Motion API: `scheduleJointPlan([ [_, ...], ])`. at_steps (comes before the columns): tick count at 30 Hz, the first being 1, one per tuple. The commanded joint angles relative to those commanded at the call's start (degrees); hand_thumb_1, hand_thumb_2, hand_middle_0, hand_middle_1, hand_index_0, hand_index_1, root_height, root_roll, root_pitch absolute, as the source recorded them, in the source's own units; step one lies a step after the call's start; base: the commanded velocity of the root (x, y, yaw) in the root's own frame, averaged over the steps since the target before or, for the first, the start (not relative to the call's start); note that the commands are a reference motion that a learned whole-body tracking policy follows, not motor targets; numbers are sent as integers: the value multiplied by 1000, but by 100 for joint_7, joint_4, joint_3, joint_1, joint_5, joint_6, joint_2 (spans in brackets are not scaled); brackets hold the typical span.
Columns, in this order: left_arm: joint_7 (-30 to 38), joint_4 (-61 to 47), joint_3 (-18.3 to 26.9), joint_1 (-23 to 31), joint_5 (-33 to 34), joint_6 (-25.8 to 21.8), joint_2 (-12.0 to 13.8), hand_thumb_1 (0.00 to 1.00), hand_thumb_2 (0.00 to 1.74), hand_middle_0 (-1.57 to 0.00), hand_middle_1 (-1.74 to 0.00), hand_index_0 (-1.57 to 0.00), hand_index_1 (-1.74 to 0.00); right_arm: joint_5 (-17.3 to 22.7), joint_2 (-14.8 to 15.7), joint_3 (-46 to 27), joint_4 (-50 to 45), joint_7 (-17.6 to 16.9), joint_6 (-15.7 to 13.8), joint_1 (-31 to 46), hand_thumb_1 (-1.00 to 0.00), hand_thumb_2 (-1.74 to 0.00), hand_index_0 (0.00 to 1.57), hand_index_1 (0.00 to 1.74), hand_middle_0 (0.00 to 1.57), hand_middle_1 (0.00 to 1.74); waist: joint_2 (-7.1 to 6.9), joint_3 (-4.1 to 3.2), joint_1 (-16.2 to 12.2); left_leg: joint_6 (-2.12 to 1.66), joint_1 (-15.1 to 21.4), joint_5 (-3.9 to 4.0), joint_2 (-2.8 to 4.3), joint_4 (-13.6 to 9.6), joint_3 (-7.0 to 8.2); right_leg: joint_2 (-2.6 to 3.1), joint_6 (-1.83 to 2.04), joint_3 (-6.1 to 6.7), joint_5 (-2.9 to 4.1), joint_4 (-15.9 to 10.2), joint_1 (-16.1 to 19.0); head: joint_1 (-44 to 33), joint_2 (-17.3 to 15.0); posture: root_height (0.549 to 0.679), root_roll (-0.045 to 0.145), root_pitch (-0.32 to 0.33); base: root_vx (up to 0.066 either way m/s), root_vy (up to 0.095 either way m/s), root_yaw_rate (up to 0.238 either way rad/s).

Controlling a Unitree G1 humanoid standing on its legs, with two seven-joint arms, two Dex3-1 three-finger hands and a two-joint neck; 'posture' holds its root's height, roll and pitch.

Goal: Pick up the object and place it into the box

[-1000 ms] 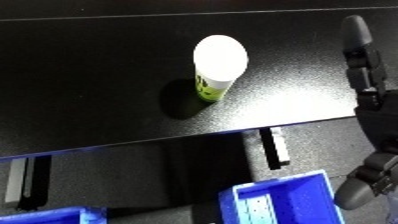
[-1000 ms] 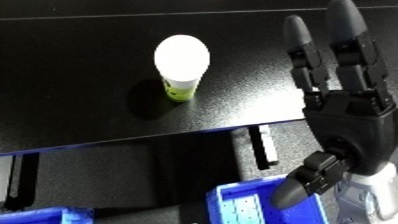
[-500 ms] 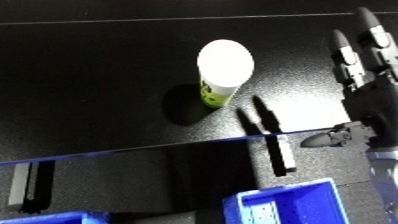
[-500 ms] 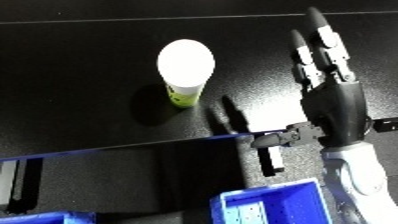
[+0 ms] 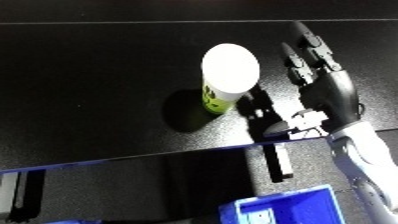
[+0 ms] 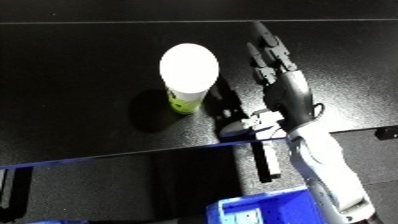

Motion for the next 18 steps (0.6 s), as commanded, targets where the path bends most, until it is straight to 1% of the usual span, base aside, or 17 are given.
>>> scheduleJointPlan([
  [4, 23, -32, -62, -59, -36, 38, -6, 0, 0, 0, 0, 0, 0, 38, 21, 182, 142, 71, 87, -268, 0, 0, 0, 0, 0, 0, 31, 21, 47, -7, -50, 8, -13, 17, -6, -3, -15, 10, -1, 20, -50, 106, 189, 596, 42, -51, -13, 13, 52],
  [9, 36, -86, -112, -76, -53, 45, -11, 0, 0, 0, 0, 0, 0, 162, 92, 382, 258, 102, 209, -582, 0, 0, 0, 0, 0, 0, 76, 49, 101, -13, -115, 12, -22, 76, -19, -14, -30, 20, -6, 77, -129, 202, 486, 594, 45, -49, 1, 13, 47],
  [12, 50, -126, -131, -88, -72, 58, -5, 0, 0, 0, 0, 0, 0, 258, 139, 490, 340, 133, 274, -766, 0, 0, 0, 0, 0, 0, 101, 55, 139, -14, -162, 18, -28, 112, -30, -20, -36, 23, -1, 103, -179, 245, 562, 594, 47, -46, 2, 13, 26],
  [16, 67, -169, -161, -114, -96, 75, -6, 0, 0, 0, 0, 0, 0, 322, 205, 657, 503, 188, 349, -1046, 0, 0, 0, 0, 0, 0, 142, 68, 189, -32, -217, 30, -40, 150, -40, -36, -40, 25, 8, 125, -226, 326, 586, 593, 50, -42, -4, 15, 31],
  [18, 74, -186, -187, -131, -116, 86, -11, 0, 0, 0, 0, 0, 0, 334, 256, 743, 590, 223, 372, -1181, -100, -174, 157, 174, 157, 174, 166, 77, 213, -40, -221, 33, -45, 150, -43, -44, -43, 31, 3, 133, -235, 371, 583, 593, 52, -41, -1, 21, 39],
])
